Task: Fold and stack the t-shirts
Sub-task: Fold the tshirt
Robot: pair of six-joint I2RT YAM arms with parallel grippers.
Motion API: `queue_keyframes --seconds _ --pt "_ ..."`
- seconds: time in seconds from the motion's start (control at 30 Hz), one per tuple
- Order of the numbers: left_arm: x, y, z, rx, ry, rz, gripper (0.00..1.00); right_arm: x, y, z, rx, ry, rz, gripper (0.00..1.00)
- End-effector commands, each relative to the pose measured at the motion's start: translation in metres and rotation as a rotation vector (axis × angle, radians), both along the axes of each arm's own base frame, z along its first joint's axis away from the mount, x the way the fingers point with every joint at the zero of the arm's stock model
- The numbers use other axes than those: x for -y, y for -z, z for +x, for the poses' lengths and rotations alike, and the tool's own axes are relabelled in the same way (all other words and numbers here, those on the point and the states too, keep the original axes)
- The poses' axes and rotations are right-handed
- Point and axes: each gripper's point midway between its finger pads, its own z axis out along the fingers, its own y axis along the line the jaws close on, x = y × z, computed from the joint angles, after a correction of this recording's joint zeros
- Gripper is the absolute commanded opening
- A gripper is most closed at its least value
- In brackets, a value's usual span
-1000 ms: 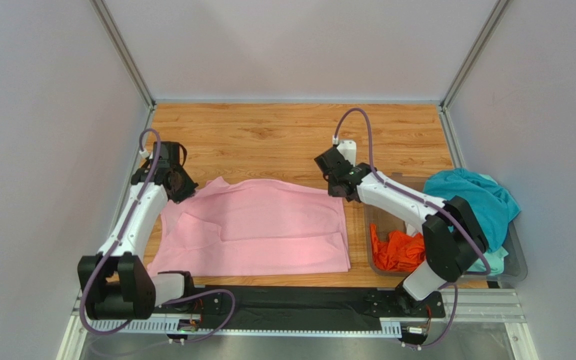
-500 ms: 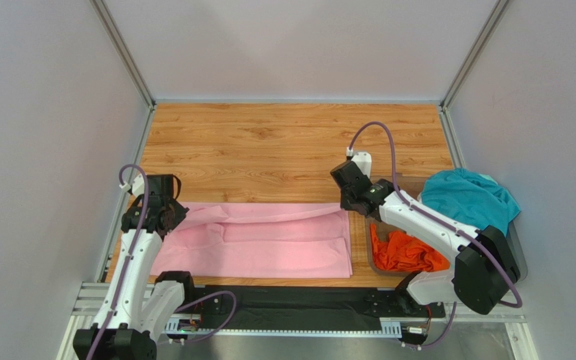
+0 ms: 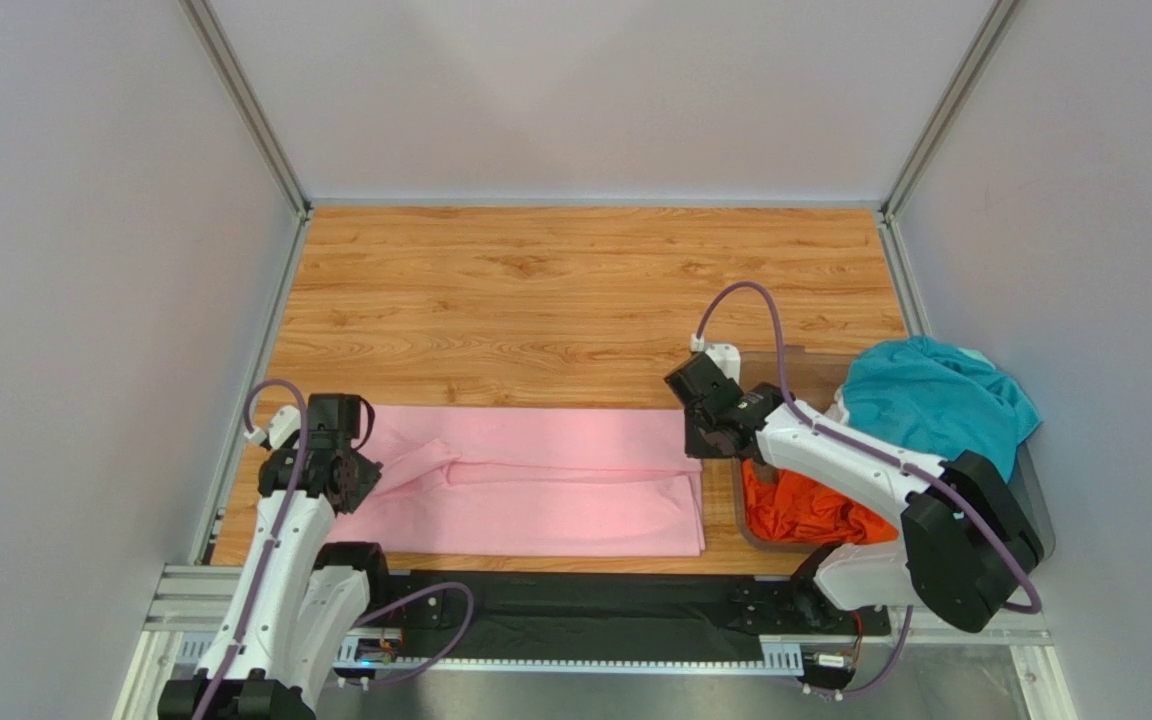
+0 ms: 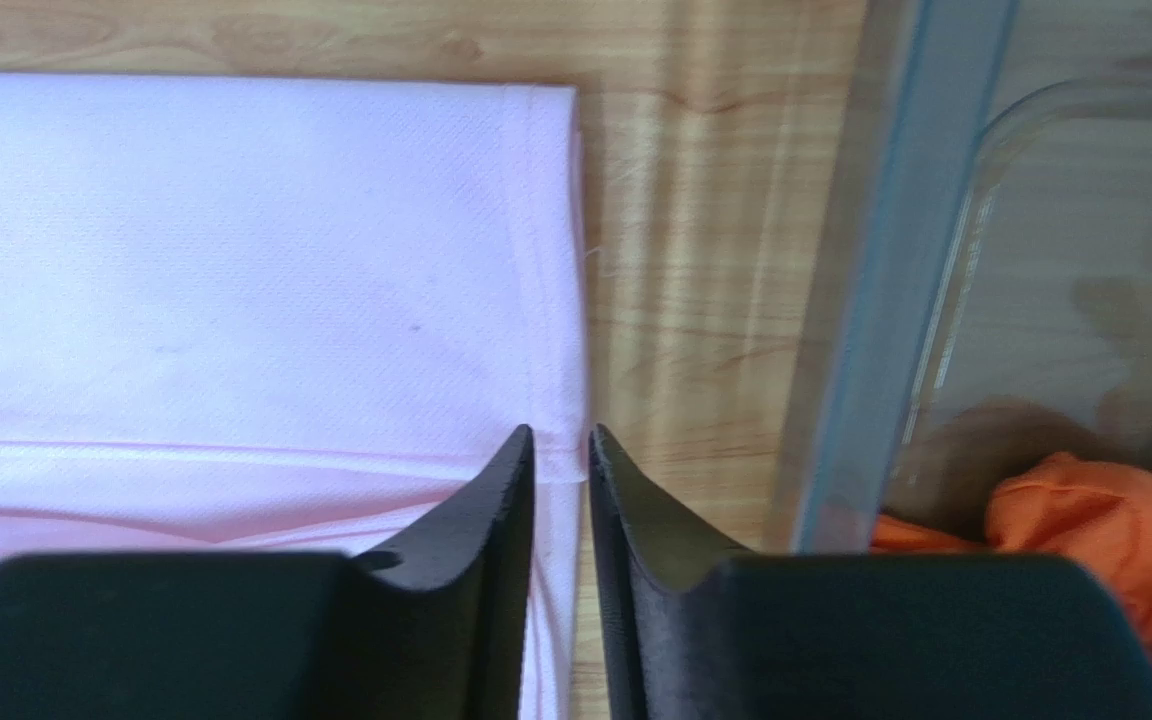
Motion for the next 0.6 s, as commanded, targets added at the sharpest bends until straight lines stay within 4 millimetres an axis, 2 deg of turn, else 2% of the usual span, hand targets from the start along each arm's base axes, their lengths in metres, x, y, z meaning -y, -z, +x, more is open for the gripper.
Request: queue_keyframes --seconds 0.0,0.03,0.17,0.2,0.23,0.3,0.33,0.37,0.43,0.47,0.5,0.53,0.57 --pt "-0.004 -0.006 0.0 0.035 -0.075 0.001 0.48 -0.021 -0.009 -0.009 -0.004 -0.05 0.1 0.26" --pt "-0.004 -0.009 0.0 0.041 -0.079 0.001 0.57 -0.024 -0.01 -0.012 -0.009 -0.072 0.106 0.39" --pt "0.002 -0.028 0.008 0.114 -0.058 -0.029 0.99 -0.042 -0.03 -0.015 0.004 -0.161 0.176 0.57" --pt "0.004 -0.035 0.012 0.136 -0.041 -0.036 1.0 -0.047 -0.037 -0.014 0.013 -0.187 0.199 0.61" --pt "0.006 -0.039 0.015 0.151 -0.025 -0.045 1.0 -0.057 -0.044 -0.013 0.028 -0.22 0.227 0.69" --pt "0.018 -0.051 0.032 0.214 0.075 -0.074 1.0 -0.081 -0.059 -0.012 0.044 -0.336 0.296 0.8" --pt "0.022 -0.055 0.039 0.23 0.108 -0.086 1.0 -0.096 -0.064 -0.017 0.041 -0.403 0.341 0.95" --pt "0.03 -0.057 0.051 0.25 0.15 -0.119 1.0 -0.118 -0.075 -0.02 0.051 -0.483 0.422 1.0" --pt "0.037 -0.061 0.065 0.259 0.222 -0.13 1.0 -0.156 -0.093 -0.019 0.09 -0.63 0.503 1.0" --pt "0.048 -0.055 0.077 0.239 0.27 -0.187 1.0 -0.172 -0.101 -0.024 0.083 -0.701 0.553 1.0" --pt "0.053 -0.057 0.085 0.232 0.308 -0.211 1.0 -0.19 -0.103 -0.02 0.086 -0.764 0.563 1.0" --pt "0.052 -0.054 0.091 0.215 0.311 -0.241 1.0 -0.207 -0.11 -0.023 0.101 -0.829 0.59 1.0" --pt "0.059 -0.04 0.099 0.161 0.33 -0.314 1.0 -0.222 -0.112 -0.028 0.084 -0.892 0.624 1.0"
